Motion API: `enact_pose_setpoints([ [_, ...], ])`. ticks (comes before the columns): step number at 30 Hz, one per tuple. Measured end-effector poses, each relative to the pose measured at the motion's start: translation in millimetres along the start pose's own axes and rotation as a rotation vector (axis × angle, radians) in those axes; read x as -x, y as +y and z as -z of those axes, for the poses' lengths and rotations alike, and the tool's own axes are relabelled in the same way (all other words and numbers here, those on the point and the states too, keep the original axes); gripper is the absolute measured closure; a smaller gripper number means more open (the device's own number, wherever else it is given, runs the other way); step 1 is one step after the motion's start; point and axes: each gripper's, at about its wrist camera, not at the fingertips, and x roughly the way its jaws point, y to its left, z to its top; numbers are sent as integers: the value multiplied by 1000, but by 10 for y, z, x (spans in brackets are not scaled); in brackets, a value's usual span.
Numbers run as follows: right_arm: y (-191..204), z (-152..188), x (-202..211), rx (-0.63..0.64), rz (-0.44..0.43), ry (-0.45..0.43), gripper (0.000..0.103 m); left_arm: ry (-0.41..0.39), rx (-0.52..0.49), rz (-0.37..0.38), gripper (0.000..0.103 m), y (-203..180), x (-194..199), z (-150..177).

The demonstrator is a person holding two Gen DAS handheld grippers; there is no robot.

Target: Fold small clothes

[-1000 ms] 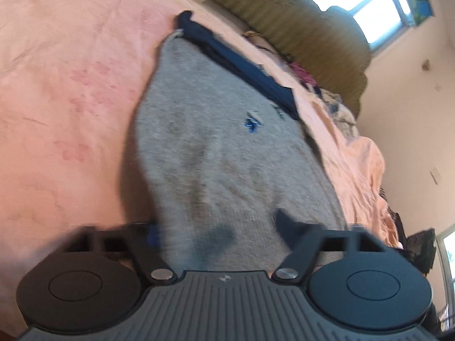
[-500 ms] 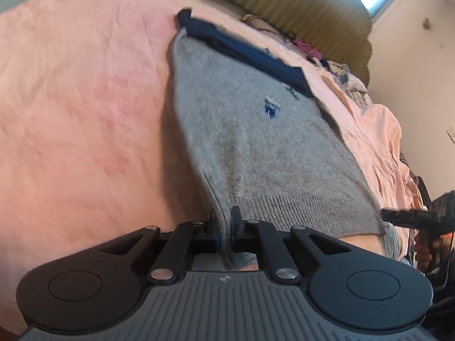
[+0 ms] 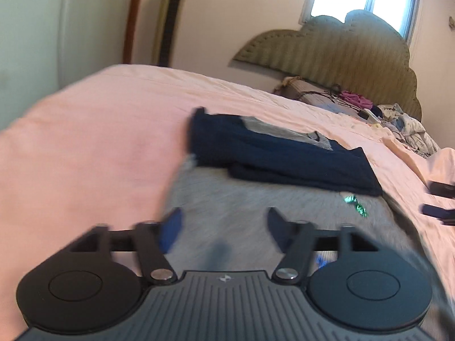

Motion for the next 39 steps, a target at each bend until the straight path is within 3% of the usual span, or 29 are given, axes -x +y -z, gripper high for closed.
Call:
enact_pose_setpoints([
  [4,-105,-158,-805,-35,62,50,13,66,-61,-59,33,-156,-520,76],
  [5,-146,-147,-935,-34,92,73,13,43,-83,-71,32,-133,-527,140],
  [7,-197,-129,-980,39,98,39,16,32,-121,-57,28,-106,-488,200],
  [8,-251,-151,-968,48,104,38,26,30,-105,-39,26,-86,-467,206],
  [9,-333,-186,-945,20,93,40,34,25,-90,-23,23,-60,-453,212],
  [11,-439,-238,-911,-33,59,63,38,29,-84,5,15,-50,-466,199],
  [13,-393,-305,-865,-49,51,96,35,33,-90,10,11,-76,-481,195],
  [16,-346,-489,-726,-98,-83,18,27,36,-104,6,8,-111,-479,199],
  [18,-386,-629,-773,-106,-32,-26,15,38,-101,16,7,-103,-487,198],
  [20,-451,-754,-990,-91,74,2,17,39,-100,17,6,-105,-486,197],
  [22,-487,-826,-1225,-69,147,33,24,39,-102,17,6,-106,-482,200],
  [23,-494,-841,-1336,-60,141,55,29,38,-100,18,6,-104,-483,200],
  [25,-524,-838,-1549,-58,154,101,57,38,-98,20,6,-99,-481,200],
  [26,-530,-823,-1650,-45,166,127,88,38,-98,22,5,-98,-480,200],
  [27,-522,-794,-1699,-23,177,132,91,38,-97,23,5,-95,-478,199],
  [30,-404,-829,-1654,35,193,110,92,38,-94,27,5,-89,-474,200],
  [33,-729,-925,-1621,-46,228,94,96,36,-87,34,4,-71,-467,200],
  [34,-819,-904,-1598,-87,203,77,97,35,-84,36,4,-66,-466,199],
  [36,-760,-856,-1602,-62,209,69,95,38,-86,38,3,-72,-470,198],
  [37,-718,-850,-1615,-54,209,76,94,40,-91,35,3,-80,-472,196],
  [39,-672,-889,-1588,-95,218,71,75,39,-94,20,3,-89,-432,193],
])
